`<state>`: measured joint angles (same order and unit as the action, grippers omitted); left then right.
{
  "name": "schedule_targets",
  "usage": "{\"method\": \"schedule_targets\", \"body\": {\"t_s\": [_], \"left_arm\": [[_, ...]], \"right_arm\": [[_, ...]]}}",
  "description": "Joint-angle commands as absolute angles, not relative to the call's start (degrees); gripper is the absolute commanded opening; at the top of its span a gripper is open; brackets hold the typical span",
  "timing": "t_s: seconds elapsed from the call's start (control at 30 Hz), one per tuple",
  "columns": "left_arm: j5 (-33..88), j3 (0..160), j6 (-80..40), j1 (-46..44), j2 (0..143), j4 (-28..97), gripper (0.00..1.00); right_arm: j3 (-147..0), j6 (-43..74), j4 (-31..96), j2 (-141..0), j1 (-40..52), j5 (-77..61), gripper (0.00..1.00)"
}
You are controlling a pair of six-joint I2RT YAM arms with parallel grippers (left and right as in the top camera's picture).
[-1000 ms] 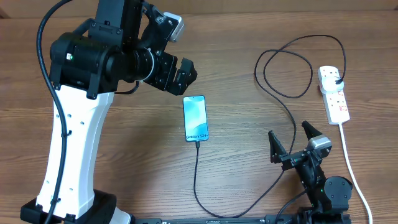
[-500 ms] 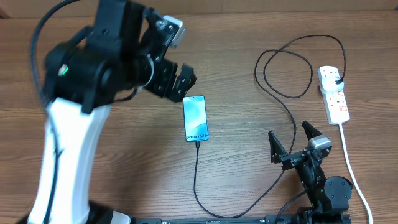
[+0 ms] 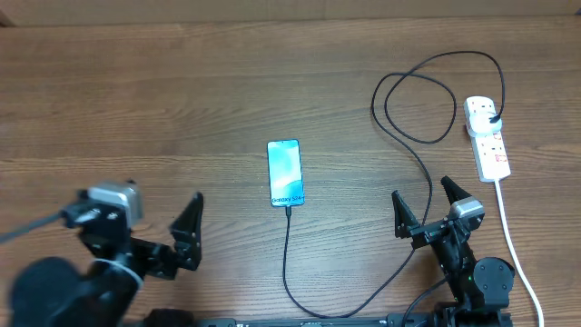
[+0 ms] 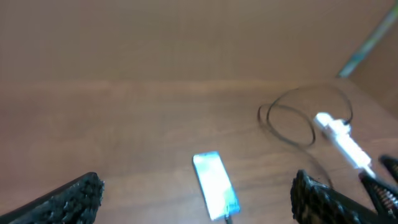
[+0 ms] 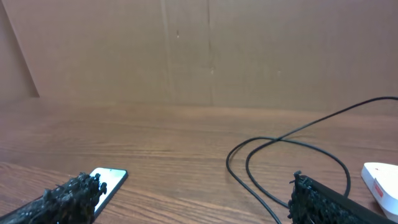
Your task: Plug charger to phone and switch on socket
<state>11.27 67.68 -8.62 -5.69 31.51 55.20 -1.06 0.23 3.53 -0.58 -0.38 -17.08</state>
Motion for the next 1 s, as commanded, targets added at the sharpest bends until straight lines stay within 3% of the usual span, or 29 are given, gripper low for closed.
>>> {"method": "schedule_targets", "body": {"t_s": [0.0, 0.13, 0.33, 0.83, 0.97], "left_arm": [[11.55, 50.98, -15.9, -3.4, 20.69, 46.3, 0.99], [12.29, 32.58, -21.67, -2.13, 11.22, 33.78, 1.0], [12.27, 17.69, -27.33, -2.13, 2.26, 23.31, 1.0], [11.38, 0.21, -33.91, -2.17, 0.19, 3.38, 1.0], [11.66, 0.25, -28.29, -2.17, 0.19, 3.55, 1.0]], "right_arm": [[-0.45, 0.12, 3.29, -0.16, -0.71, -16.36, 1.0], [-0.45, 0.12, 3.29, -0.16, -0.71, -16.36, 1.0], [-0.45, 0.12, 3.29, -0.16, -0.71, -16.36, 1.0], [-0.45, 0.12, 3.29, -0.16, -0.71, -16.36, 1.0], [-0.45, 0.12, 3.29, -0.16, -0.71, -16.36, 1.0]]}}
